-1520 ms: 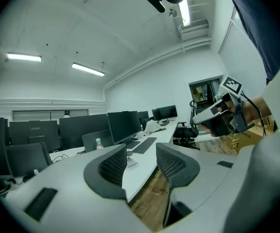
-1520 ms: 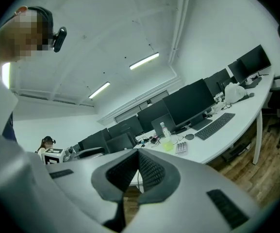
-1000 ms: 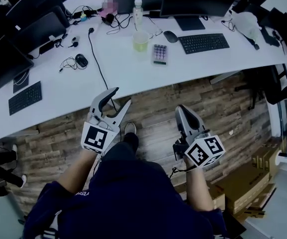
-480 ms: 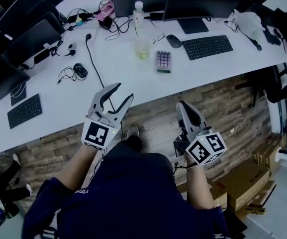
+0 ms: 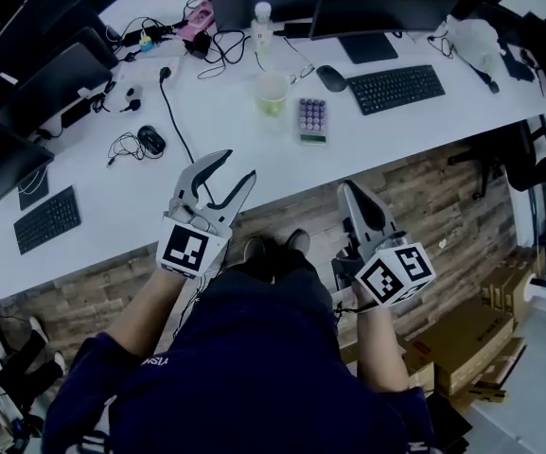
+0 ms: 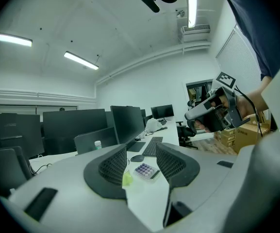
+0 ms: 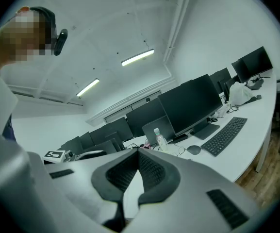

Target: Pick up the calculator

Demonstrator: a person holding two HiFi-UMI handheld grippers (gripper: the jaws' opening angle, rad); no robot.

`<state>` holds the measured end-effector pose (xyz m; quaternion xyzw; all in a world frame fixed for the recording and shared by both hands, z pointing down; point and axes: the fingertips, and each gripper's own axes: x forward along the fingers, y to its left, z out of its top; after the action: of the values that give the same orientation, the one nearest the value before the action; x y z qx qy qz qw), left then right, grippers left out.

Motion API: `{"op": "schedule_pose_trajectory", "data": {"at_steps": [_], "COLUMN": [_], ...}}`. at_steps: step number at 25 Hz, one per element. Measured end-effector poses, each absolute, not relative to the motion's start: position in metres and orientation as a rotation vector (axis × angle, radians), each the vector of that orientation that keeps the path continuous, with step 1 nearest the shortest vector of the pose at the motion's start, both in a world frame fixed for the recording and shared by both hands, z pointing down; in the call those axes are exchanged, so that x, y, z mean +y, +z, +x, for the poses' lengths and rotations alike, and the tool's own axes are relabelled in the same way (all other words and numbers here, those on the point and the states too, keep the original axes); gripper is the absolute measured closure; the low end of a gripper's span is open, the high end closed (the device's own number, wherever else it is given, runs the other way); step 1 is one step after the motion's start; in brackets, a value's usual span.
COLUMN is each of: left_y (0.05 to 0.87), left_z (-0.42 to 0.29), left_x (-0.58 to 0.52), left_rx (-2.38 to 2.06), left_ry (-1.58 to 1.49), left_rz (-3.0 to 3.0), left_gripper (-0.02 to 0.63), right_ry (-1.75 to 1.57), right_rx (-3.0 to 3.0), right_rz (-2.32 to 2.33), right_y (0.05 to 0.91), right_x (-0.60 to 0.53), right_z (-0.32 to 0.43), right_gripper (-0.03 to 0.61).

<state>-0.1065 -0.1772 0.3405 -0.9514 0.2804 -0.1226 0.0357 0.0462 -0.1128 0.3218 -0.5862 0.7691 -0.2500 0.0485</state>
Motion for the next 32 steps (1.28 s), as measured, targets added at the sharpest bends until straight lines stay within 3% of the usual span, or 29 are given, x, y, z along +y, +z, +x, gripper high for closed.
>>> {"op": "schedule_pose_trajectory", "data": {"at_steps": [32], "left_y": [0.384], "left_z": [0.002], "left_x": [-0.274], "left_rx": [0.948], "left_ry": [-0.523], "left_rz": [-2.879], "left_gripper": [0.408], "right_ry": [-0.902], "right_rx": [2.43], "right_rz": [-1.628], "right_y": [0.366], "right_x": [-0.242], "right_z": [0.157], "right_gripper": [0.574]}}
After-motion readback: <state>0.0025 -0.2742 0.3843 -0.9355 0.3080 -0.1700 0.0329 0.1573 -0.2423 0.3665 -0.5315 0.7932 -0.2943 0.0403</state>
